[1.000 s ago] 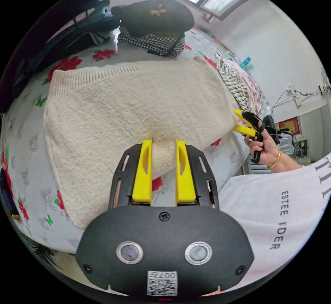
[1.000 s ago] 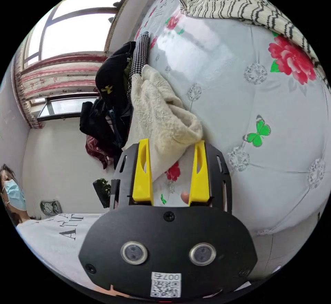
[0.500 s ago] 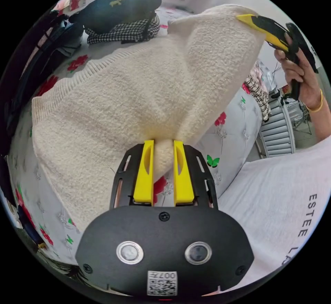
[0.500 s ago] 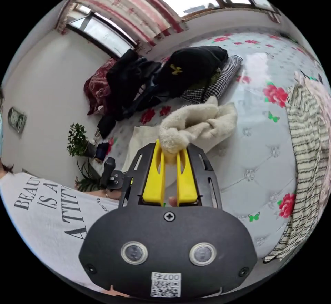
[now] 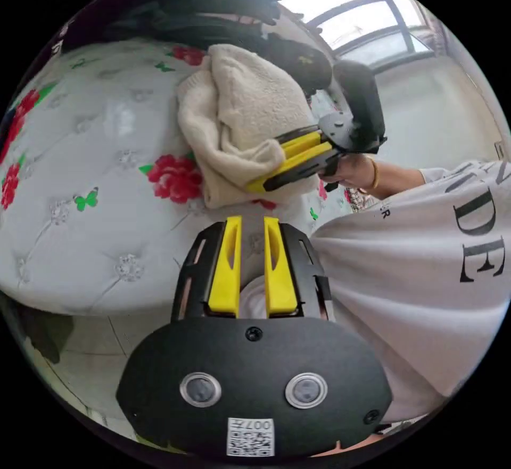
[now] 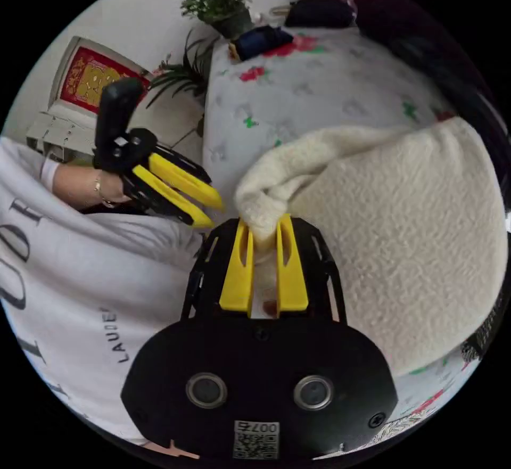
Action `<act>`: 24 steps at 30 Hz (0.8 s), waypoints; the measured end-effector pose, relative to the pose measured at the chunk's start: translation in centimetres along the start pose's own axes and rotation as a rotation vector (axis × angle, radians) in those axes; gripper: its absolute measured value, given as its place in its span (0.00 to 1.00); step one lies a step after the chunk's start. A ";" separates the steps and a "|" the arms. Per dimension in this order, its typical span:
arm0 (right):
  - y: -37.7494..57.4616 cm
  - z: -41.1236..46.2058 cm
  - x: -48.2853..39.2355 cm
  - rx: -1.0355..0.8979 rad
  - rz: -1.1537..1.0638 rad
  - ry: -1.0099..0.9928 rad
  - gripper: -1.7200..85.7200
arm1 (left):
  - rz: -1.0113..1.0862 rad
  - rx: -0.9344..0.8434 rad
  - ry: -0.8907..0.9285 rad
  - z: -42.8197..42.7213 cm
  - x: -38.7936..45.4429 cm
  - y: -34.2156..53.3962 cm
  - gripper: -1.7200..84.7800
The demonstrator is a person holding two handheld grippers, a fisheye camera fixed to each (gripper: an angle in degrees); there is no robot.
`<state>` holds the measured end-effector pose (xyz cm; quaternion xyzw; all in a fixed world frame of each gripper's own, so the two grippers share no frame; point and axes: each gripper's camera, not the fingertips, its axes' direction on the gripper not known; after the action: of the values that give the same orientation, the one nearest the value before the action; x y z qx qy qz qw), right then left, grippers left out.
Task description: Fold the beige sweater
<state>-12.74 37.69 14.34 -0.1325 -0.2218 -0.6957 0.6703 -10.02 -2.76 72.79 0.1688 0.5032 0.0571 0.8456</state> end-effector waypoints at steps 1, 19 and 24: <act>-0.1 1.2 1.1 0.020 0.025 -0.029 0.12 | -0.042 0.028 0.004 -1.0 -1.5 0.6 0.09; 35.5 -7.5 25.9 0.887 0.895 -0.447 0.19 | -0.078 -0.007 0.445 0.7 -20.9 -11.9 0.21; 34.9 -0.6 31.2 0.904 0.898 -0.741 0.17 | -0.011 -0.134 0.466 5.2 -20.1 -14.6 0.17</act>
<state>19.86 10.03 33.41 -0.1476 -0.6233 -0.1043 0.7608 -16.32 -22.99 86.79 0.0920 0.6808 0.1233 0.7161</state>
